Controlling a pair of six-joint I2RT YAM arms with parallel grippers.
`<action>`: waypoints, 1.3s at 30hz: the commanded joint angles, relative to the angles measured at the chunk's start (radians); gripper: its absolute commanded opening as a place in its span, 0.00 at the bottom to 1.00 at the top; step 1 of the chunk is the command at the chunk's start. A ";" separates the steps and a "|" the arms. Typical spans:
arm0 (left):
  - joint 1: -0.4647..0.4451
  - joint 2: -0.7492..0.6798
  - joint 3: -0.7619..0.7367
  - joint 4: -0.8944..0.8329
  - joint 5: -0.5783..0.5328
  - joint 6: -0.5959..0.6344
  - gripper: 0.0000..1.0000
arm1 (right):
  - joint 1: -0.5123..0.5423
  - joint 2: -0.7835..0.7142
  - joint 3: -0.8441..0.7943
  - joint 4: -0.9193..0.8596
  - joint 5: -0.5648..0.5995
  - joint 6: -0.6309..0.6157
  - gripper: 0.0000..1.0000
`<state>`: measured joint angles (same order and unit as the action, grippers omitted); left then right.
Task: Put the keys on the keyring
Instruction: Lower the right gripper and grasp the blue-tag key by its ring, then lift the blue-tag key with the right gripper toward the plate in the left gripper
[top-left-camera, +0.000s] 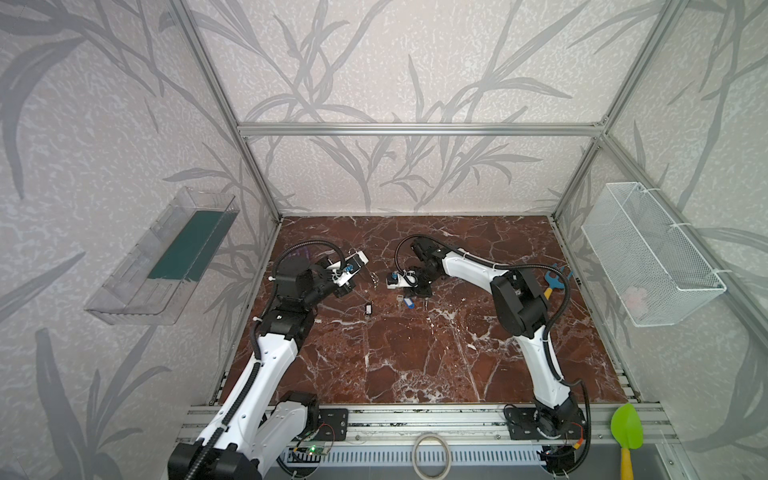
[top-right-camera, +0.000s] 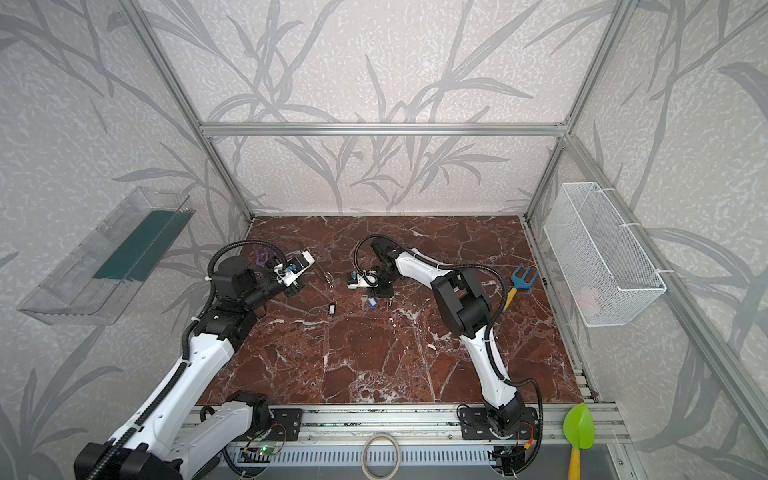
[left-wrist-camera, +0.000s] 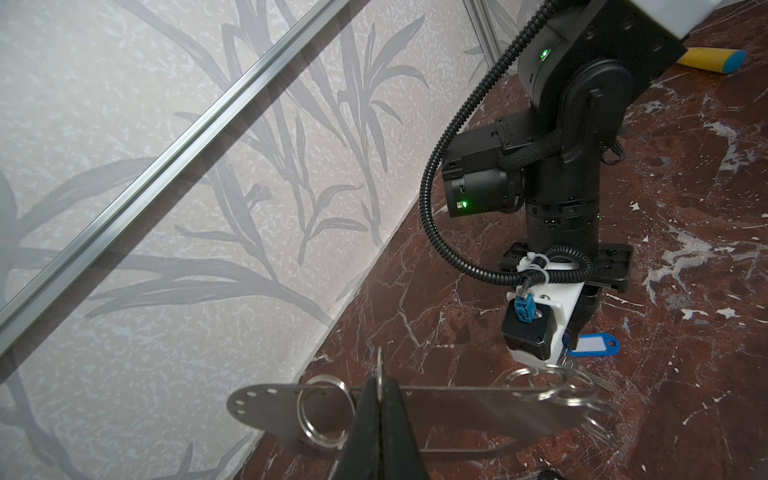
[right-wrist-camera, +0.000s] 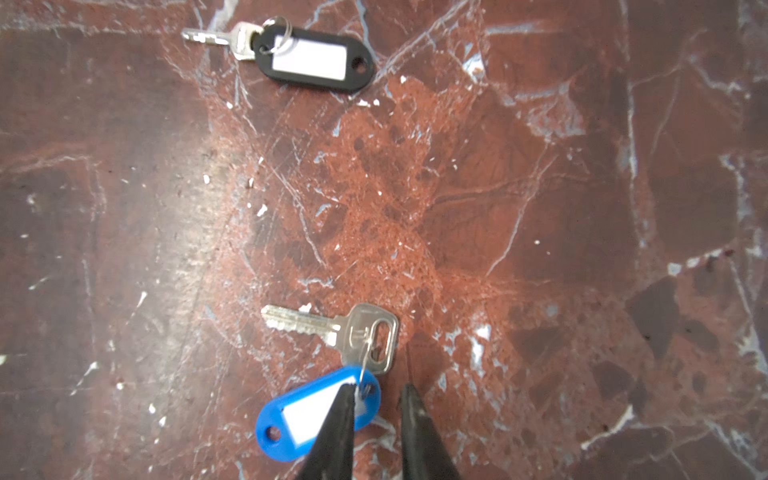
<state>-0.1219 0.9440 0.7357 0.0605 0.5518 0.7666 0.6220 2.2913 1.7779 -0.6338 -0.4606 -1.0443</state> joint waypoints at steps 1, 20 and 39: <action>0.005 -0.004 -0.003 0.007 0.026 0.010 0.00 | 0.004 0.024 0.031 -0.046 -0.013 0.000 0.22; 0.008 -0.002 -0.009 0.010 0.042 0.008 0.00 | 0.007 0.041 0.052 -0.044 -0.039 0.022 0.11; 0.006 -0.004 -0.029 0.042 0.070 -0.020 0.00 | -0.008 -0.089 -0.071 0.078 -0.151 0.120 0.00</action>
<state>-0.1211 0.9459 0.7208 0.0647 0.5888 0.7547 0.6189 2.2604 1.7363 -0.5755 -0.5568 -0.9237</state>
